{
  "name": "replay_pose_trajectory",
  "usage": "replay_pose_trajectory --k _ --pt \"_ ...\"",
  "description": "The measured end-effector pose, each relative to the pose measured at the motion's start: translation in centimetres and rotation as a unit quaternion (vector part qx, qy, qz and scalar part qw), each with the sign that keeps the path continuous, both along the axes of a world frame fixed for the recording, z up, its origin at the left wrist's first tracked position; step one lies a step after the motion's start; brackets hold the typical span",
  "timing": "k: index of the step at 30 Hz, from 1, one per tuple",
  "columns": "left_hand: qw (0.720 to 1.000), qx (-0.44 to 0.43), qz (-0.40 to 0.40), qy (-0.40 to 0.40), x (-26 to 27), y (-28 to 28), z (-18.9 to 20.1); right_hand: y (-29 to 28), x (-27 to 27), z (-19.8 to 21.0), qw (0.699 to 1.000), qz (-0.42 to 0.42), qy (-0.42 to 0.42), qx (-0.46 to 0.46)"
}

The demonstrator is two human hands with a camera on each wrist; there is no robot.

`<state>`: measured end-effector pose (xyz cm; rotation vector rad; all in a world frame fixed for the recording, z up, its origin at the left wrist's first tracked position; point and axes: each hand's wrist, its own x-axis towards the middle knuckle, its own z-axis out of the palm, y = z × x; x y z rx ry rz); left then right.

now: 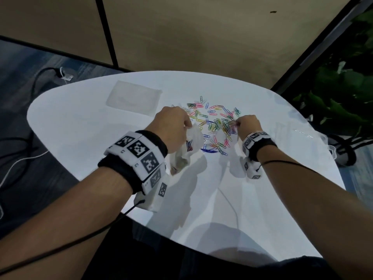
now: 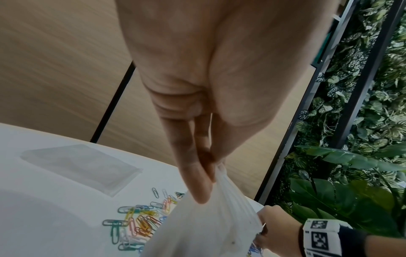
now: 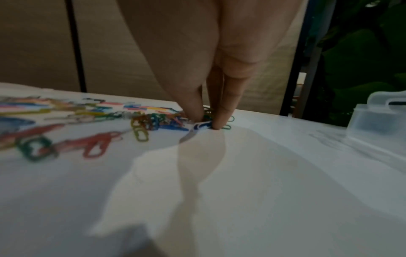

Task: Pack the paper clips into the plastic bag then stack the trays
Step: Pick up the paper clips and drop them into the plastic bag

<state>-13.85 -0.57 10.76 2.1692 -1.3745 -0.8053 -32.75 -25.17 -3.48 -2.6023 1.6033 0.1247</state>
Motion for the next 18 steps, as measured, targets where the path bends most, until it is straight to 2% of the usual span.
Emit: replay_pose_trajectory --k 2,5,7,9,11,12,14,16,18 --pt "1.0 -0.001 -0.001 0.003 -0.1 0.0 -0.1 0.6 -0.3 0.0 1.0 -0.028 -0.005 -0.002" --pt "1.0 -0.005 -0.001 0.003 0.1 -0.1 -0.5 1.0 -1.4 0.5 0.992 -0.101 -0.065 0.041" --pt "1.0 -0.004 0.006 0.006 0.5 -0.2 -0.8 1.3 -2.5 0.9 0.972 -0.167 -0.149 0.069" --pt "1.0 0.002 0.016 0.012 0.8 -0.3 -1.1 1.7 -3.6 1.3 0.937 -0.231 -0.23 0.129" --pt "1.0 0.008 0.025 0.016 1.0 -0.3 -1.2 2.4 -3.9 2.3 0.887 -0.253 -0.317 0.221" --pt "0.999 0.008 0.029 0.018 1.0 -0.3 -1.2 2.9 -3.7 3.1 0.853 -0.263 -0.377 0.247" --pt "0.999 0.007 0.036 0.021 0.9 -0.3 -1.0 5.1 -2.6 6.1 0.759 -0.287 -0.511 0.283" --pt "0.999 0.012 0.041 0.02 0.9 -0.2 -0.9 7.9 -1.5 9.2 0.663 -0.276 -0.605 0.343" --pt "0.999 0.02 0.041 0.016 0.7 0.0 -0.8 11.1 -0.5 11.6 0.598 -0.254 -0.643 0.406"
